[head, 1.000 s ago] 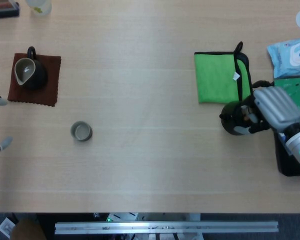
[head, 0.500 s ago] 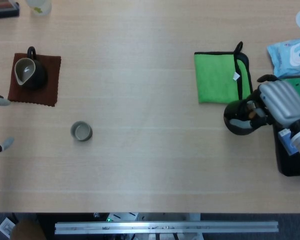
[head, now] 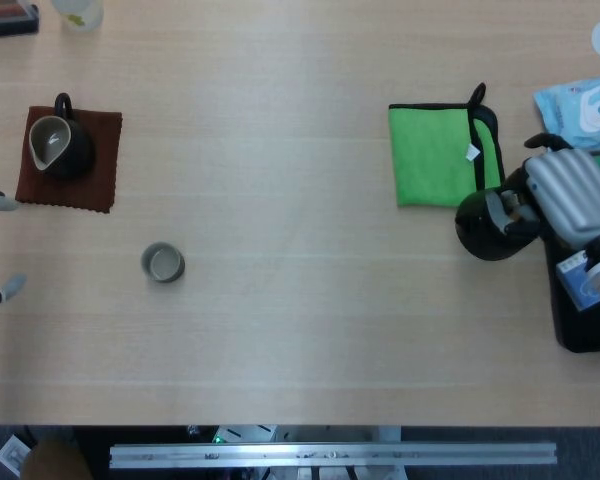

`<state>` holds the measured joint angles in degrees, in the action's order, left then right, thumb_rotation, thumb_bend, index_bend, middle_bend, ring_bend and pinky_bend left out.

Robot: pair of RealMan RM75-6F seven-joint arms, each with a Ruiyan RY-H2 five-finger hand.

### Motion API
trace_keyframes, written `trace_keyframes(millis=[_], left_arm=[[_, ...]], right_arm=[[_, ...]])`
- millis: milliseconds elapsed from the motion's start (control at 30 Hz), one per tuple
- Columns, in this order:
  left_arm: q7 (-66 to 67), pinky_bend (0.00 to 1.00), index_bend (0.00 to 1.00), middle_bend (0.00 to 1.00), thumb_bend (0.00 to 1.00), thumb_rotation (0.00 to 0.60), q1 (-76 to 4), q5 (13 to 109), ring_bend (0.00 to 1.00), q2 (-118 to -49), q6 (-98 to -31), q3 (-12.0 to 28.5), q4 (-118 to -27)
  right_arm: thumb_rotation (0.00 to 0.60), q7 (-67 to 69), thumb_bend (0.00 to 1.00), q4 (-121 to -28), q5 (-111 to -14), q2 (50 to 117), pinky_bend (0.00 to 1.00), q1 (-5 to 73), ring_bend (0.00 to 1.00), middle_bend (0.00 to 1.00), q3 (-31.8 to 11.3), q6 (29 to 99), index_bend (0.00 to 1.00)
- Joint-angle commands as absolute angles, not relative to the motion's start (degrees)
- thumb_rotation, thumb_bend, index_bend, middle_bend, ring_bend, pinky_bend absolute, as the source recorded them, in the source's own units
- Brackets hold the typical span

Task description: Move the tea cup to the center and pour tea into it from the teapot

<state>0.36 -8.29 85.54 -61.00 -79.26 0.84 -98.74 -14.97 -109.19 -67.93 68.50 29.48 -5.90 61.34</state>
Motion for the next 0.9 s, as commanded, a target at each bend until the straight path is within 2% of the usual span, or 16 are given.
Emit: trace_keyframes(millis=[33,233,400,900], left_arm=[[0.25,0.07,0.28,0.26,0.13,0.6,-8.42,85.41,0.21,-61.0,-79.07,0.92,-98.59],[-0.09,0.07,0.28,0.26,0.13,0.6,-8.87,85.33,0.21,-60.95,-78.61,1.13,-98.41],[-0.15,0.07,0.27,0.26,0.13,0.6,-9.14,85.43,0.21,-60.98,-78.44,1.23,-98.43],[-1.27,0.07,0.23,0.25,0.13,0.6,-14.3,85.44,0.21,-61.6,-71.87,2.51,-96.95]], right_arm=[[0.435,-15.23,0.51,-109.13,-68.08,68.3,0.23,29.43,0.93,0.98,-6.0,61.66,0.98],[0.459,-15.5,0.5,-109.08,-68.21,67.8,0.23,29.28,0.92,0.96,-6.33,62.42,0.98],[0.466,-15.48,0.42,-109.1,-68.1,67.41,0.23,29.13,0.91,0.95,-6.45,62.72,0.98],[0.477,-13.82,0.41,-109.84,-69.18,65.4,0.23,28.0,0.91,0.95,-7.1,64.54,0.98]])
